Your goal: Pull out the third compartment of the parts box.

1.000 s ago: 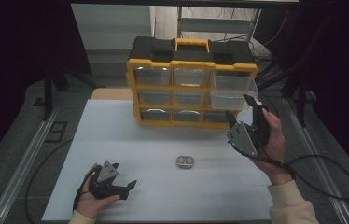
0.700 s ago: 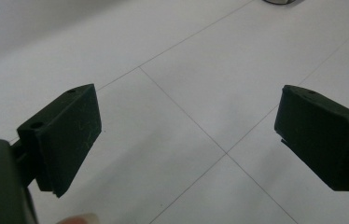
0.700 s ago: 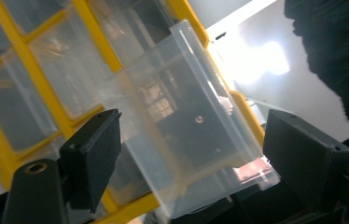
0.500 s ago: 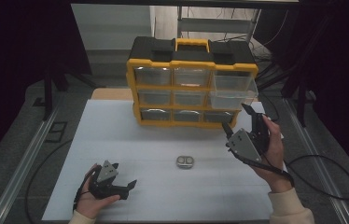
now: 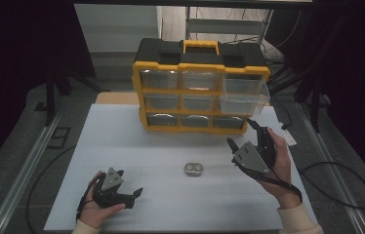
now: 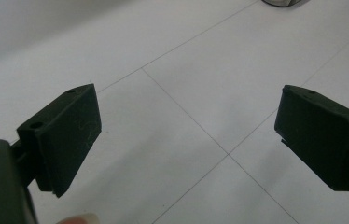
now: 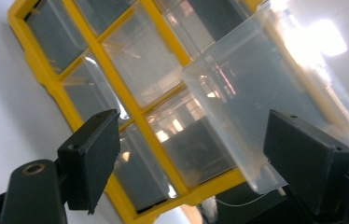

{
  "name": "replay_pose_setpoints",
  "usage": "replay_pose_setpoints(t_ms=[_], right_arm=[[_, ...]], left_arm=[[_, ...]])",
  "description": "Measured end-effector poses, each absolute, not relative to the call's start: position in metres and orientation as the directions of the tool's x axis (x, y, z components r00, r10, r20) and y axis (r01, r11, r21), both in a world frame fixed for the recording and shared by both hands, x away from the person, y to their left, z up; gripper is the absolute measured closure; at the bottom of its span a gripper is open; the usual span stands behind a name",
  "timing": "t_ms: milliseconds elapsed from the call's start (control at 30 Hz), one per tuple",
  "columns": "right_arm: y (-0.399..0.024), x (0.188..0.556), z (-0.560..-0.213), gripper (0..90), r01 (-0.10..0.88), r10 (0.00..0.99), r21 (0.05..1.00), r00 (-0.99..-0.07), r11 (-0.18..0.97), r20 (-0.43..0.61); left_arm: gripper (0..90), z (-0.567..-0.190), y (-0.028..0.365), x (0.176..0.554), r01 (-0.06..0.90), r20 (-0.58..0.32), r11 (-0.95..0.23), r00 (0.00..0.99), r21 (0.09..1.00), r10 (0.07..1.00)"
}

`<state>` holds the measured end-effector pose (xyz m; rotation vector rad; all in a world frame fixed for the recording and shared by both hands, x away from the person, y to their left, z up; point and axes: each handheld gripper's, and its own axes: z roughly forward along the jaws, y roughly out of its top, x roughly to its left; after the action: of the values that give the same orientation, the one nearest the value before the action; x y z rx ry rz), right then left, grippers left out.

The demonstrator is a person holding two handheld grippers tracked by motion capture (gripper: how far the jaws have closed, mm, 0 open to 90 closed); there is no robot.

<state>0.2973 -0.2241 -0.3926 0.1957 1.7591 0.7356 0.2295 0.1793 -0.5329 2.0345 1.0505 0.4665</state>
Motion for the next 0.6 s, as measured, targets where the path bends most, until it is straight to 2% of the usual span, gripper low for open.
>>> replay_pose_setpoints(t_ms=[200, 600], right_arm=[[-0.222, 0.294, -0.399, 18.7, -0.215, 0.495, 0.585, -0.356, 0.782, -0.793], [-0.225, 0.289, -0.409, 18.7, -0.156, 0.569, 0.690, -0.455, 0.707, -0.685]], left_arm=[[7.7, -0.533, 0.179, 0.229, 0.518, -0.030, -0.350, 0.590, 0.780, 0.807], [7.7, -0.533, 0.179, 0.229, 0.519, -0.031, -0.350, 0.590, 0.780, 0.807]])
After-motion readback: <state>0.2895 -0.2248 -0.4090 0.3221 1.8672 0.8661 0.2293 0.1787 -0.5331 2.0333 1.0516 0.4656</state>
